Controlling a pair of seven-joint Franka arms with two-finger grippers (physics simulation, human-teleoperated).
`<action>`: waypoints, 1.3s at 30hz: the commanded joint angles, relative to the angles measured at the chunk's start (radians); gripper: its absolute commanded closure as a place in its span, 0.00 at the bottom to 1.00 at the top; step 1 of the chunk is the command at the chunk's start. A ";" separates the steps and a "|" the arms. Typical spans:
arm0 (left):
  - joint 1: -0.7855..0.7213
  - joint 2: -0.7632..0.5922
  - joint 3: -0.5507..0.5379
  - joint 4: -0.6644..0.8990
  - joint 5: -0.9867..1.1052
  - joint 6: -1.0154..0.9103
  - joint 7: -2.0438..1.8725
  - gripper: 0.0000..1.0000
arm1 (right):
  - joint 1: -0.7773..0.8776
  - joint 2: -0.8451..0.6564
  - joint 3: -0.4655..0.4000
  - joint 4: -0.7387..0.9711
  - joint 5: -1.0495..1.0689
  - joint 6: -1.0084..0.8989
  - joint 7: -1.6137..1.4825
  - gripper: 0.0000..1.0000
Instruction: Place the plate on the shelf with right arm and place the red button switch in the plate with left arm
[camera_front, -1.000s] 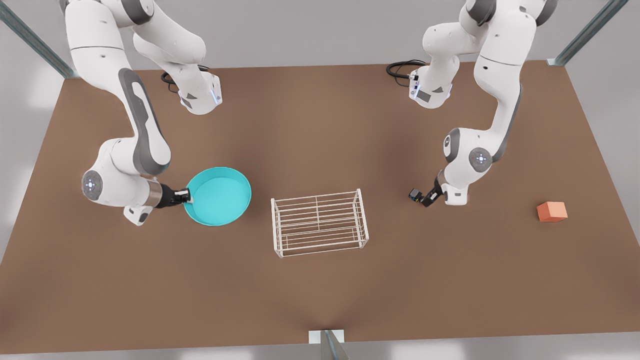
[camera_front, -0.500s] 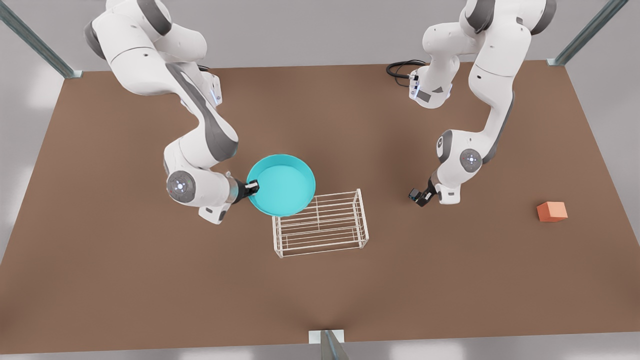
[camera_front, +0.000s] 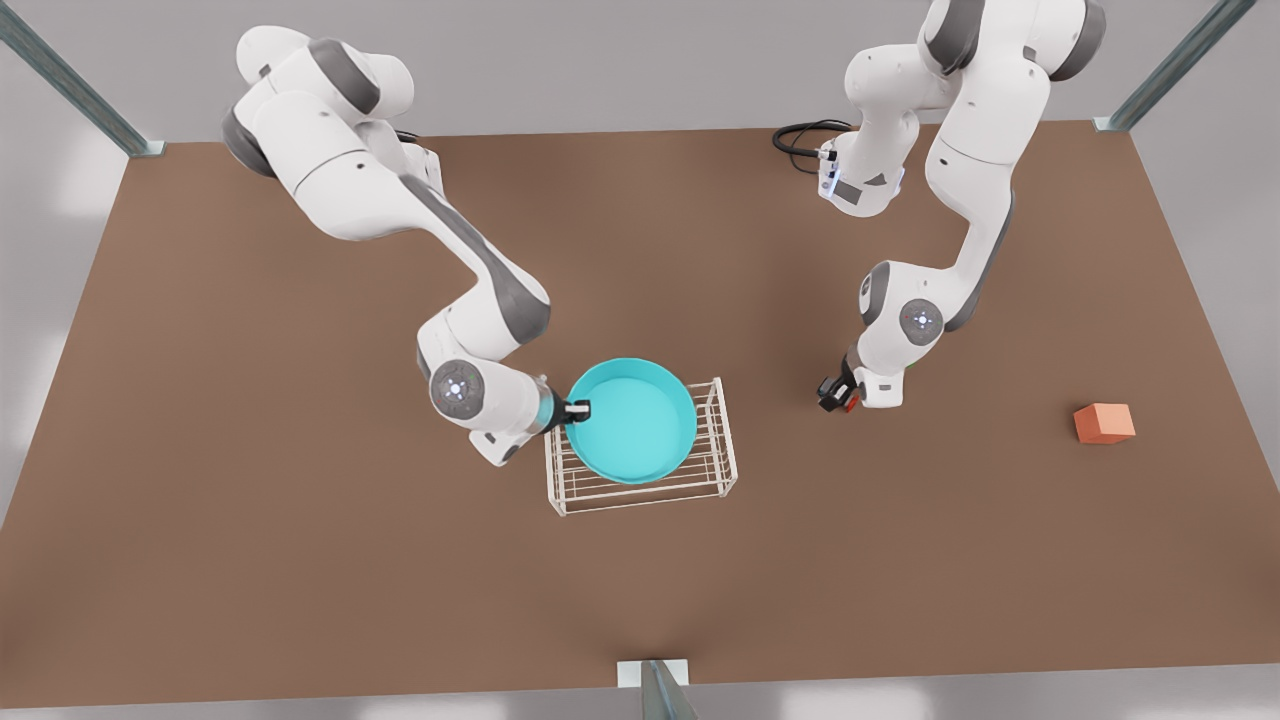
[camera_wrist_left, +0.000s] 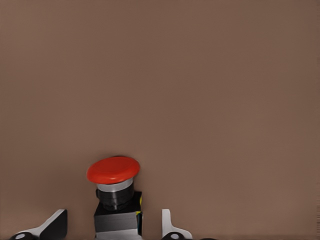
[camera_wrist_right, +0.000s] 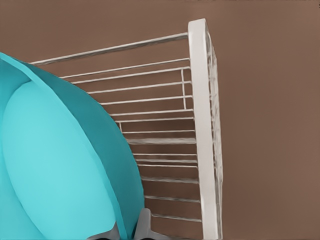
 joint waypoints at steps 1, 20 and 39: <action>-0.003 -0.001 0.000 0.000 0.003 0.005 -0.049 0.07 | 0.003 0.002 0.001 0.002 -0.033 0.054 0.343 0.85; -0.019 0.028 0.000 0.003 0.005 0.030 -0.071 0.62 | -0.235 -0.146 0.011 0.020 -0.325 -0.404 -0.275 0.00; -0.121 -0.225 -0.054 0.263 0.012 -0.591 -0.434 0.62 | 0.032 -0.356 -0.408 -0.202 -0.130 -0.328 -0.342 0.00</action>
